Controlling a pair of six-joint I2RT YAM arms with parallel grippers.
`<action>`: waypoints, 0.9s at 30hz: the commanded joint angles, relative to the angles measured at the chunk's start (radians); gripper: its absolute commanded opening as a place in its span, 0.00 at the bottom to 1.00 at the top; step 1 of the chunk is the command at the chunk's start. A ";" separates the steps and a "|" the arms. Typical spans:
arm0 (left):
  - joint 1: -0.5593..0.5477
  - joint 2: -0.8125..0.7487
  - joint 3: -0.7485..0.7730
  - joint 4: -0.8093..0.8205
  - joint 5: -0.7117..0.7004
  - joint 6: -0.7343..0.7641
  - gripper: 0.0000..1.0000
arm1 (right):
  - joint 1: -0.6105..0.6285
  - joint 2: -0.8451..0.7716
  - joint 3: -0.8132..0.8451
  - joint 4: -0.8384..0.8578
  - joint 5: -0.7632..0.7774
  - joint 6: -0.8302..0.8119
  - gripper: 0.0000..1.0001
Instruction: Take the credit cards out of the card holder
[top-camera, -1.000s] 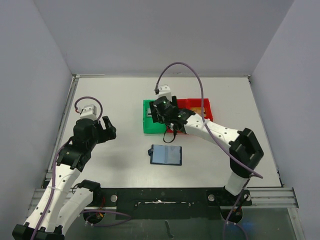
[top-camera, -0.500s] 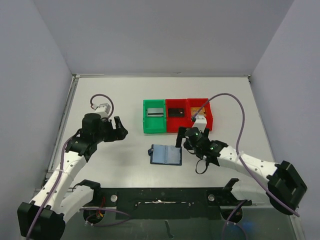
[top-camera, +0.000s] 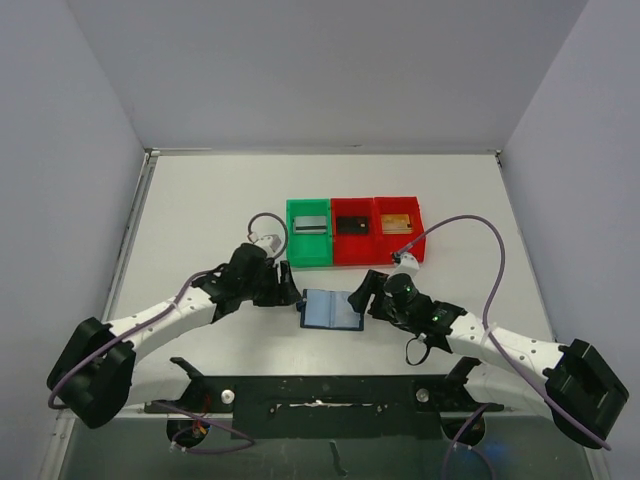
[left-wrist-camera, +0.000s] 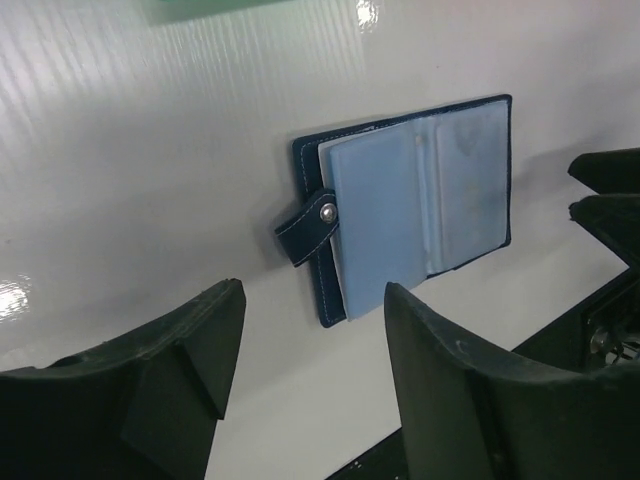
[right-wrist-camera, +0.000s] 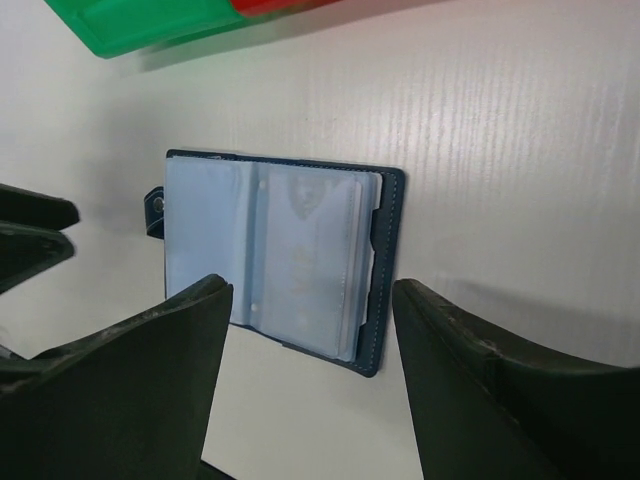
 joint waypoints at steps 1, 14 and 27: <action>-0.070 0.084 0.029 0.119 -0.067 -0.077 0.53 | -0.015 0.015 0.002 0.115 -0.068 0.009 0.62; -0.141 0.200 -0.002 0.229 -0.079 -0.132 0.32 | -0.101 0.126 0.009 0.187 -0.240 -0.027 0.48; -0.184 0.276 -0.025 0.222 -0.092 -0.135 0.12 | -0.106 0.279 0.051 0.165 -0.288 -0.072 0.39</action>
